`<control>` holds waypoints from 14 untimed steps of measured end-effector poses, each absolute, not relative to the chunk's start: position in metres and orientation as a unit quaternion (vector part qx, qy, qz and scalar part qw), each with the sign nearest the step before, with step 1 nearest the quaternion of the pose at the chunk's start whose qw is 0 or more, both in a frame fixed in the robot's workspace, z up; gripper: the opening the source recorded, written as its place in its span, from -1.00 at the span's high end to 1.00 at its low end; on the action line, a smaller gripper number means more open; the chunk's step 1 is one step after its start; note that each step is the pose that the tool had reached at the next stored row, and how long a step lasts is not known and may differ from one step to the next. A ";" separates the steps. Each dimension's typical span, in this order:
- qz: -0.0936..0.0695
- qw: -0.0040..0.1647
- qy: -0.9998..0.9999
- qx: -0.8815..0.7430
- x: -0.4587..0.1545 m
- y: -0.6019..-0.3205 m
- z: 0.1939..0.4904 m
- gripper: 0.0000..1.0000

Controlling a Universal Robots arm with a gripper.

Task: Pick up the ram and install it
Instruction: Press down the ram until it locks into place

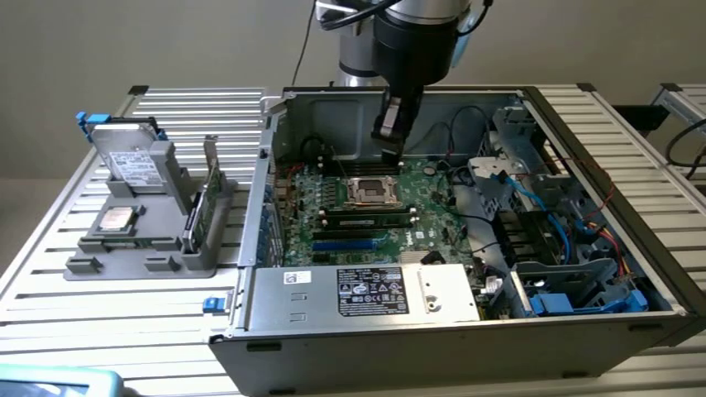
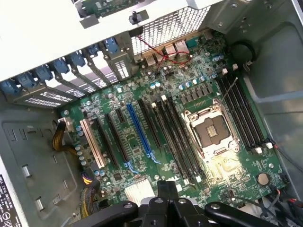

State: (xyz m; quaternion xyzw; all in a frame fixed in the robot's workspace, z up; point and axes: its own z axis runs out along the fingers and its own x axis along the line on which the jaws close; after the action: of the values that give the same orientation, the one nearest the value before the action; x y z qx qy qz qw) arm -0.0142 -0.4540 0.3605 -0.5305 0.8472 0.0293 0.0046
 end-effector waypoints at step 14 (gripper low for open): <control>0.029 0.008 0.907 -0.419 -0.014 -0.454 0.360 0.79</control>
State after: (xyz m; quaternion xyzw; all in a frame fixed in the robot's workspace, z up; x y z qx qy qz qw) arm -0.0142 -0.4540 0.3605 -0.4192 0.9074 0.0285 0.0083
